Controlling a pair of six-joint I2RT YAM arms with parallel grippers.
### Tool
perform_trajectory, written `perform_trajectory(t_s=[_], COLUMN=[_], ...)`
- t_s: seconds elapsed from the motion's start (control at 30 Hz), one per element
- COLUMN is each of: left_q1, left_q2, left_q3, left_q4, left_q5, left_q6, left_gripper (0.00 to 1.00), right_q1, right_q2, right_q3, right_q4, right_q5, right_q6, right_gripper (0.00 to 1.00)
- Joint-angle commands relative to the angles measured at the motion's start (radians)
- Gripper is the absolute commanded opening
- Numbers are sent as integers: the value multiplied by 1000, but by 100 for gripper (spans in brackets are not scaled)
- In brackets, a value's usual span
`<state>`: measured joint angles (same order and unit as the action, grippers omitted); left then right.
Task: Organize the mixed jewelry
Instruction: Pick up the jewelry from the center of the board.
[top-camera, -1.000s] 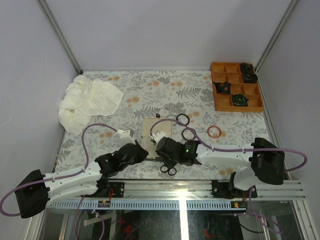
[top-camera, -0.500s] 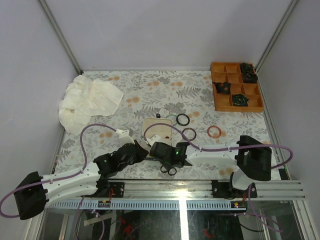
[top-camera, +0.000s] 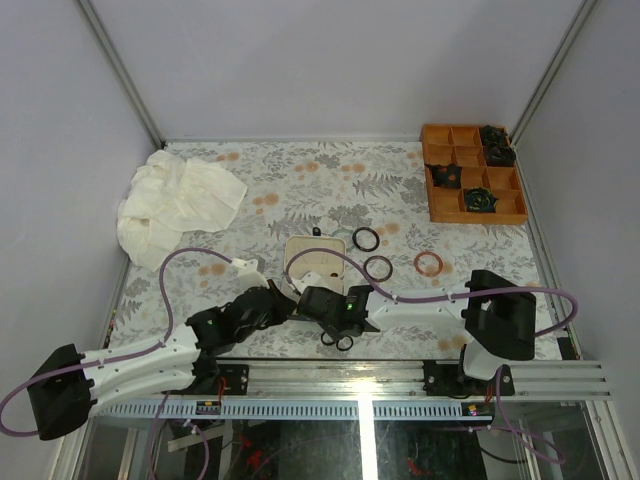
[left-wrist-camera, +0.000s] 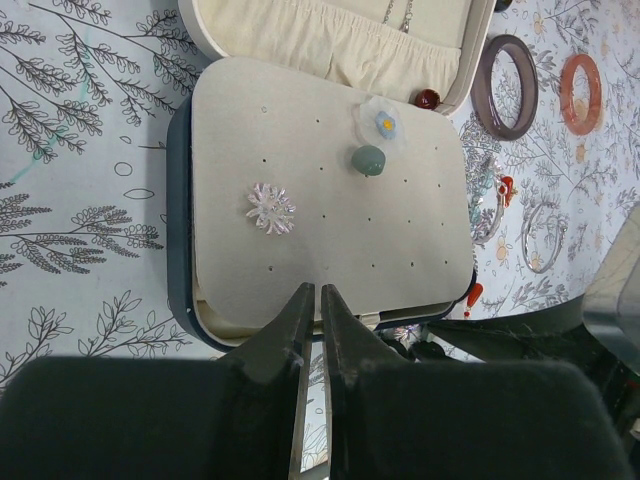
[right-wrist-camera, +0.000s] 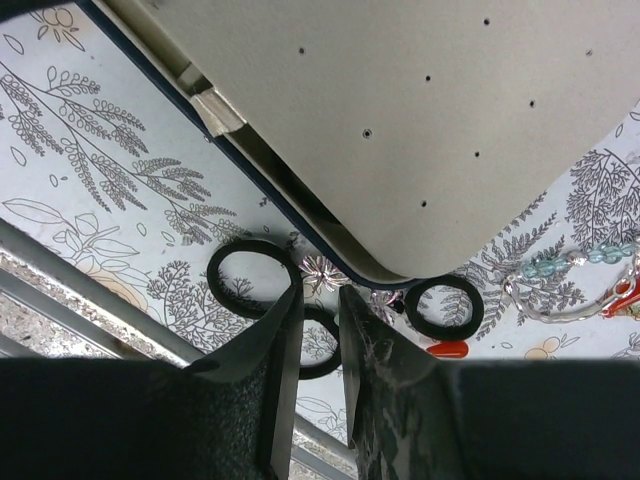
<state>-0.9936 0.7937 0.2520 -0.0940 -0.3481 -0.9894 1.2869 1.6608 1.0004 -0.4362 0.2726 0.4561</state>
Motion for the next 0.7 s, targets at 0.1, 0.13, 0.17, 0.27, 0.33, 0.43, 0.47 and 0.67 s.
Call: perform_trajectory(t_s=[0.1,0.13,0.17,0.27,0.33,0.43,0.47,0.67], left_q1=[-6,-5,-6,-6,-7,-6,-6,-7], left_q2=[-14,-15,-17,-19,-22,-22,-25,-46], left_q3=[-4,-5,-5,-5,-4,-3,-5,3], left_q4=[-9,-9,-9,-12,-13,-14,-13,-25], left_q5=[-23,-23,-23,-23,-23,-23,-23,-20], left_q6=[16,15,16,17,17,17,17,17], left_gripper=[5,5,5,5,5,5,5,5], right_q1=[8,8,8,8,8,8,8,8], right_q2=[32,35,38,43,42,35,31,-44], right_q3=[52,52,53,56,55,50,51,23], right_q4=[3,4,6,6,5,3,2,1], right_q5=[41,41,41,42,44,49,52,84], right_q6=[10,10,9,8,9,11,12,15], right_gripper=[27,26,25,20,16,8,2,0])
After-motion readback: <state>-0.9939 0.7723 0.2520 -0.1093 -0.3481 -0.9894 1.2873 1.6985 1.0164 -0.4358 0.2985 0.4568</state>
